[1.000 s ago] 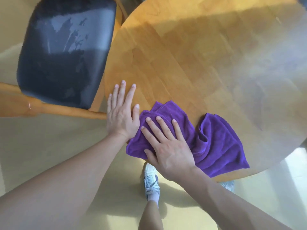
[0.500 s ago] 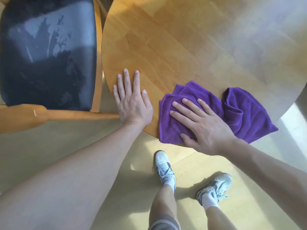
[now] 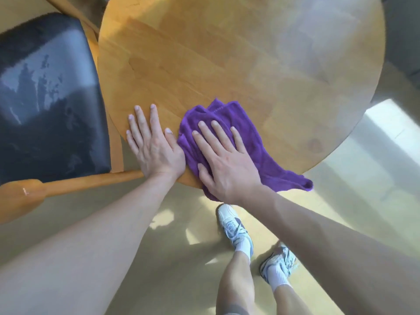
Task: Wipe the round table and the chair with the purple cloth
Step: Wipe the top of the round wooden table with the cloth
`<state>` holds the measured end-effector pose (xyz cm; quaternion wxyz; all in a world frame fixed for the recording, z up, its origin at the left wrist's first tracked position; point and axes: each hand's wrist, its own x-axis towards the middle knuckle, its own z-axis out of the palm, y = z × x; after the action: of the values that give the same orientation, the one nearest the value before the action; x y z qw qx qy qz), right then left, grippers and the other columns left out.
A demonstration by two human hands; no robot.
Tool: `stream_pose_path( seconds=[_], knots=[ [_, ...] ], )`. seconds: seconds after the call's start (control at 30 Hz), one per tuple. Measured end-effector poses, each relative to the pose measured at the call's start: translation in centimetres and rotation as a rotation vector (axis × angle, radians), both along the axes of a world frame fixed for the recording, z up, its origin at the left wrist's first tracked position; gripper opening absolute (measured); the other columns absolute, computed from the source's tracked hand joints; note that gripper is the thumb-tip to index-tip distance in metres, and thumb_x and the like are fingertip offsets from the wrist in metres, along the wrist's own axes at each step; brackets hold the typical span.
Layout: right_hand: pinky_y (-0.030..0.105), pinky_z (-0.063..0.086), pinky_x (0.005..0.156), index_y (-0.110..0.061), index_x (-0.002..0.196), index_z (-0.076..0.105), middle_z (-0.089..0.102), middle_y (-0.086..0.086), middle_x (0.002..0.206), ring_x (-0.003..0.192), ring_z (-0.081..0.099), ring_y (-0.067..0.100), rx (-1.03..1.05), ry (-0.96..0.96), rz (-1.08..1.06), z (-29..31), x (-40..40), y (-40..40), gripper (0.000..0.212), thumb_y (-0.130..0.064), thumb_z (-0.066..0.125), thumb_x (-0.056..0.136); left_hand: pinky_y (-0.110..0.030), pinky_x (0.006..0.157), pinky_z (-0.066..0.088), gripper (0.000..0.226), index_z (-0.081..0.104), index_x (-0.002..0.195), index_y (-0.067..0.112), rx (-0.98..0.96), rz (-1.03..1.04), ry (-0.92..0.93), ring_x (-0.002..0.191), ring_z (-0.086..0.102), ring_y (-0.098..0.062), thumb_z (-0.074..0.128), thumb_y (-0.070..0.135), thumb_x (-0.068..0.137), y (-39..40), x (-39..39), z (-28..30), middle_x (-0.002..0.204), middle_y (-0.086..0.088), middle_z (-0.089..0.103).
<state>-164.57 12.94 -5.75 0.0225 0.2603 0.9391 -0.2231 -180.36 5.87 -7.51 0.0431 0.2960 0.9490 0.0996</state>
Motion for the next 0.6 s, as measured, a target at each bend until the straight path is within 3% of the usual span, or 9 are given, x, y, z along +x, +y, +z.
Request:
stream_pose_path(
  seconds=[0.1, 0.23, 0.4, 0.47, 0.6],
  knots=[
    [0.048, 0.007, 0.126, -0.023, 0.159, 0.03, 0.021, -0.002, 0.168, 0.156, 0.015, 0.023, 0.046, 0.002, 0.088, -0.4, 2.2, 3.6, 0.067, -0.047, 0.038, 0.097, -0.051, 0.127, 0.006, 0.065, 0.022, 0.163, 0.023, 0.003, -0.01, 0.004, 0.159, 0.007, -0.029, 0.033, 0.027, 0.099, 0.0, 0.1, 0.1, 0.172, -0.008, 0.011],
    [0.049, 0.006, 0.126, -0.023, 0.159, 0.028, 0.019, -0.002, 0.169, 0.156, 0.012, 0.023, 0.075, -0.037, -0.241, -0.2, 1.8, 4.3, 0.067, -0.043, 0.039, 0.097, -0.054, 0.127, 0.003, 0.068, 0.016, 0.164, 0.017, -0.045, -0.052, 0.006, 0.159, 0.001, -0.034, 0.032, 0.024, 0.098, 0.1, 0.2, 0.1, 0.172, -0.015, 0.005],
    [0.054, 0.003, 0.125, -0.019, 0.16, 0.024, 0.014, 0.0, 0.169, 0.157, 0.006, 0.024, 0.008, -0.035, -0.631, 0.7, -2.8, -1.1, 0.07, -0.031, 0.041, 0.094, -0.051, 0.128, 0.002, 0.07, 0.018, 0.163, 0.017, -0.013, -0.055, 0.007, 0.159, 0.001, -0.032, 0.032, 0.026, 0.095, 0.1, -0.1, 0.0, 0.172, -0.014, 0.007],
    [0.055, 0.002, 0.124, -0.018, 0.161, 0.022, 0.011, 0.001, 0.17, 0.157, 0.003, 0.025, -0.007, -0.041, -0.586, 0.6, -3.4, -3.0, 0.069, -0.031, 0.041, 0.095, -0.05, 0.128, 0.003, 0.07, 0.021, 0.163, 0.018, 0.01, -0.042, 0.015, 0.159, 0.004, -0.031, 0.034, 0.026, 0.094, -0.1, -0.2, -0.1, 0.172, -0.012, 0.01],
    [0.056, 0.002, 0.124, -0.017, 0.16, 0.024, 0.013, 0.004, 0.17, 0.157, 0.005, 0.027, 0.007, -0.021, -0.256, 0.0, -1.2, -2.8, 0.066, -0.037, 0.038, 0.099, -0.049, 0.128, 0.003, 0.069, 0.022, 0.163, 0.019, 0.003, -0.045, 0.015, 0.159, 0.005, -0.031, 0.035, 0.025, 0.096, -0.1, -0.2, -0.2, 0.172, -0.012, 0.01]
  ],
)
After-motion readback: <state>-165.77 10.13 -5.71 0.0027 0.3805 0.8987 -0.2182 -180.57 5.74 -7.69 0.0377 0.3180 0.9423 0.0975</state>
